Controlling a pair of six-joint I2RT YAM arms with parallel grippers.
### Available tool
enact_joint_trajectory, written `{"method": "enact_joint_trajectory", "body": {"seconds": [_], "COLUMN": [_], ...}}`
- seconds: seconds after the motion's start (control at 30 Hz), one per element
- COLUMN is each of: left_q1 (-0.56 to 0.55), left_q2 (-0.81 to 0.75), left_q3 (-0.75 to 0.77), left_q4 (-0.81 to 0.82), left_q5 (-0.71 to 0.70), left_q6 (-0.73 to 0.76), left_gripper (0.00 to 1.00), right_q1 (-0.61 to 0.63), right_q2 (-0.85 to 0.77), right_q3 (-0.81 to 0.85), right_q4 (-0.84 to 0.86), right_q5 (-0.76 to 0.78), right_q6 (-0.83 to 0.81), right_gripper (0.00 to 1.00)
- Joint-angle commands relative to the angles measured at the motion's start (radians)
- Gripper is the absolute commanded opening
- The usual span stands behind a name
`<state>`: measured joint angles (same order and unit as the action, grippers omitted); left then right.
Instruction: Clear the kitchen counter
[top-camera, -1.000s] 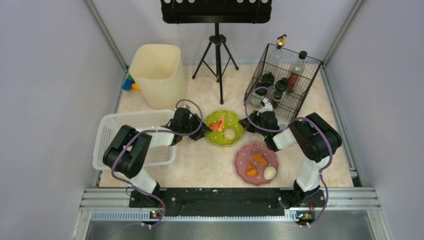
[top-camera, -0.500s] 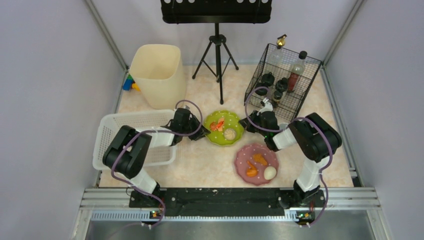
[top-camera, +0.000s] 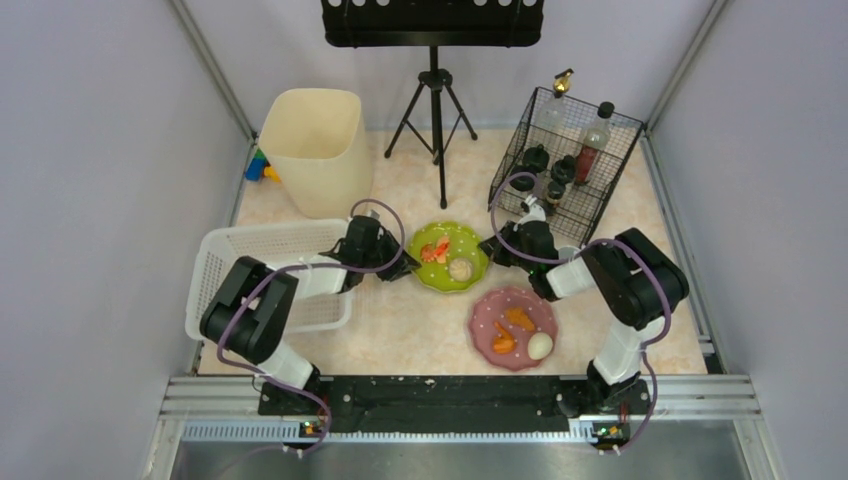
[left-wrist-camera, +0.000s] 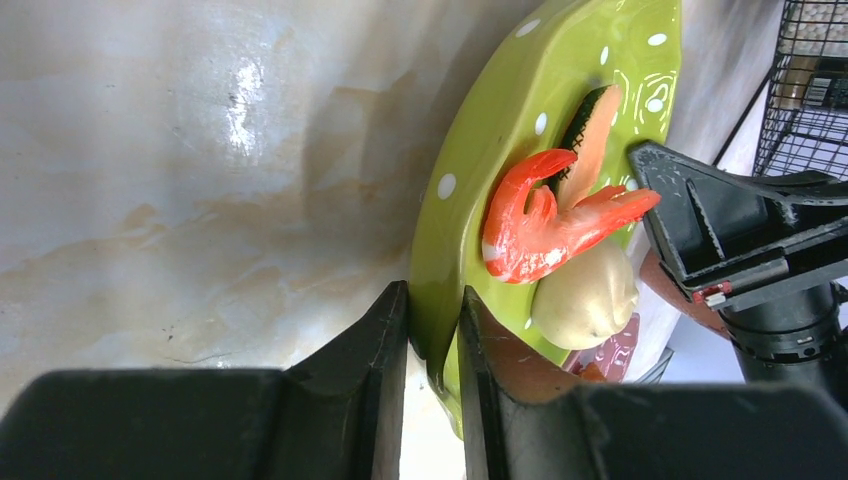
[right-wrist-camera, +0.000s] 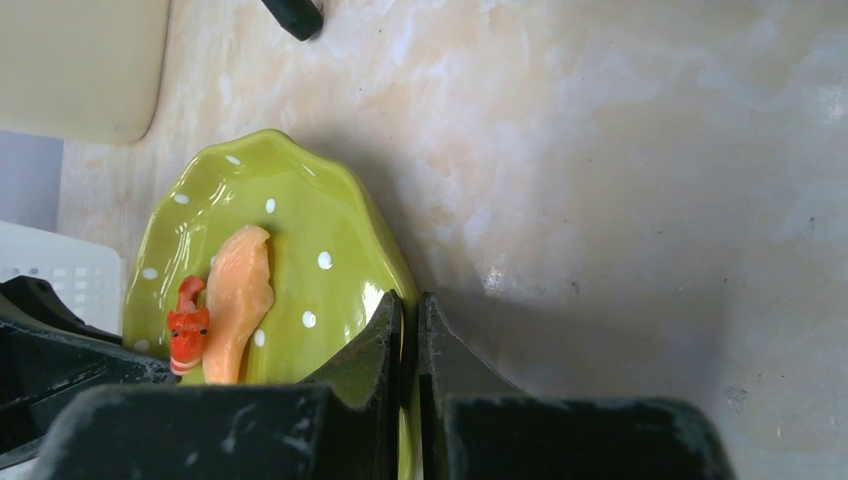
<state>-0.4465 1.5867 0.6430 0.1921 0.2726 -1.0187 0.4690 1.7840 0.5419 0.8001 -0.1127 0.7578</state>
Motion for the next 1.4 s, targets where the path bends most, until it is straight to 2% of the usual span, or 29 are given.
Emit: {"method": "enact_joint_trajectory", "body": {"seconds": [0.0,0.3,0.5,0.73,0.93,1.37], "left_q1": [-0.056,-0.066,-0.072,-0.089,-0.113,-0.141], "left_q2": [-0.066,-0.095,-0.075,-0.042,-0.022,0.058], "left_q3": [0.053,0.051,0.052,0.052,0.049,0.027], "left_q4": [0.240,0.250,0.273,0.312,0.368,0.683], "left_q5": [0.134,0.131,0.132,0.129,0.118,0.164], "left_q6": [-0.043,-0.047,-0.050,-0.064,-0.086,-0.205], "left_gripper": [0.21,0.30,0.41,0.41,0.37,0.37], "right_q1": [0.139,0.181,0.202,0.222,0.229,0.229], "right_q2": [0.003,-0.011,-0.015,-0.015,0.003,-0.013], "right_q3": [0.009,0.031,0.046,0.059,0.065,0.038], "right_q4": [-0.111,-0.108,-0.125,-0.132,-0.123,-0.117], "right_q5": [-0.291,-0.285,-0.280,-0.272,-0.274,-0.288], "right_q6": [0.064,0.083,0.078,0.079,0.081,0.069], "right_gripper": [0.00,0.00,0.00,0.00,0.00,0.00]}}
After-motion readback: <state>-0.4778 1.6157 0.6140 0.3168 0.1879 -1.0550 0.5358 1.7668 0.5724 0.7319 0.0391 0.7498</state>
